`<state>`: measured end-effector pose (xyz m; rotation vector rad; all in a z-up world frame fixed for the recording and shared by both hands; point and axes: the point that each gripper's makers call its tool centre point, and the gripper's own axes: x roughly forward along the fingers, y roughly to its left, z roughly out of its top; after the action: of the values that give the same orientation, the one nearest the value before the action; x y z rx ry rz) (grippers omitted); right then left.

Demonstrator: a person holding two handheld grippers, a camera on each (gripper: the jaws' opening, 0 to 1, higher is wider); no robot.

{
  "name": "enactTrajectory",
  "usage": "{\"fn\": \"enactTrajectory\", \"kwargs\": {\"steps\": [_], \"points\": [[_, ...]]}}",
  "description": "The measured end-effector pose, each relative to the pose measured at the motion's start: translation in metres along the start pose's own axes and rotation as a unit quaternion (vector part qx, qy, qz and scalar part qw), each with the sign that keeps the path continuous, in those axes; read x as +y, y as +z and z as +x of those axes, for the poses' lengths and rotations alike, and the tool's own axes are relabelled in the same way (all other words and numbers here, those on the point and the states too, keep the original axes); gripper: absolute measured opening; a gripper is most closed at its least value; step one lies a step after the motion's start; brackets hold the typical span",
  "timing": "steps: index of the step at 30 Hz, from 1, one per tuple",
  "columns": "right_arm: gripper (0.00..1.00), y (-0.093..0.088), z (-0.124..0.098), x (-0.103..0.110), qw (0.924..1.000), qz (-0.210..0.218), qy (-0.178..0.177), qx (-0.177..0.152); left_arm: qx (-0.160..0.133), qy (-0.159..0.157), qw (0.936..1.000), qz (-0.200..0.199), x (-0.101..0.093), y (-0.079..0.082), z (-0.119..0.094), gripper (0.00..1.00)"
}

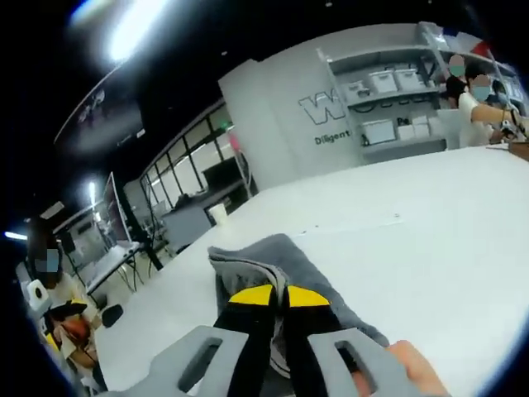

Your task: Open the folded towel by lifting each exposed corner and separating the folded layers until the towel lies flat within the target outline without major curled edges

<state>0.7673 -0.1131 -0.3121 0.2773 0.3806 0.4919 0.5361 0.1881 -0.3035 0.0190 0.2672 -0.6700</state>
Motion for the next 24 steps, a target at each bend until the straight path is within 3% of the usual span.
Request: {"fn": "enactTrajectory", "kwargs": {"steps": [10,24], "points": [[0.0,0.011,-0.007,-0.037,0.9982,0.009,-0.055,-0.019,0.0,-0.001,1.0,0.0,0.0,0.0,0.001,0.97],[0.0,0.023,-0.037,-0.1,0.9891,0.024,-0.135,-0.054,-0.001,-0.001,1.0,-0.001,0.001,0.0,-0.001,0.97]]}}
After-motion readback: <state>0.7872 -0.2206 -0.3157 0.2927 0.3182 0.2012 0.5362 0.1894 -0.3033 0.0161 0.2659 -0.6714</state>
